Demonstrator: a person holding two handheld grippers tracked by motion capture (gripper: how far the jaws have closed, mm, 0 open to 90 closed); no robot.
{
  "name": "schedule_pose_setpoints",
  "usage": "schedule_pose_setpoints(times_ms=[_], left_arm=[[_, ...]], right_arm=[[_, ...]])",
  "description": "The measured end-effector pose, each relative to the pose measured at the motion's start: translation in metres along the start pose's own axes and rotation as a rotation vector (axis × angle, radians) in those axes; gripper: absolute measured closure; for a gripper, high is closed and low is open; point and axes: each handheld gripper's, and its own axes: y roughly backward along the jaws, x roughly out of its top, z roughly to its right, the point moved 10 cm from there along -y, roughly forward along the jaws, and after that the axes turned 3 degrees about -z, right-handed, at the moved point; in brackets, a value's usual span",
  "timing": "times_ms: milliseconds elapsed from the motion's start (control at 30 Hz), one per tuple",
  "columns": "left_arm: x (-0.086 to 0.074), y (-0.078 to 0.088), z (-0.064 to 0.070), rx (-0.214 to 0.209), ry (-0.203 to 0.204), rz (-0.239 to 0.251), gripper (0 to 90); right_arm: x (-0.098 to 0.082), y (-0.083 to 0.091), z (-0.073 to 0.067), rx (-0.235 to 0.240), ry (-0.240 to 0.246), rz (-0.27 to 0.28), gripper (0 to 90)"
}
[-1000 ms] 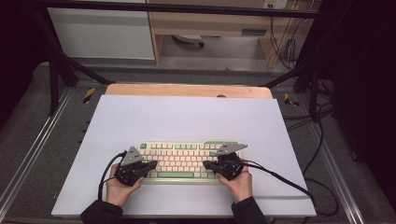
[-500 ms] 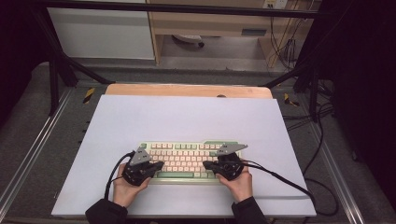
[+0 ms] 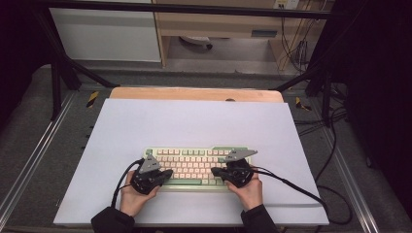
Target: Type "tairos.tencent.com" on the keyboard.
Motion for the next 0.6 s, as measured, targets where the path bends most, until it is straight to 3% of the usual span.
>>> schedule_pose_setpoints(times_ms=[200, 600], left_arm=[[-0.002, -0.003, 0.000, -0.002, -0.001, -0.007, 89.9], [0.001, 0.012, -0.003, -0.003, -0.002, 0.025, 89.9]], right_arm=[[0.000, 0.000, 0.000, -0.002, 0.002, 0.003, 90.0], [0.002, 0.002, 0.000, -0.005, -0.002, 0.012, 90.0]])
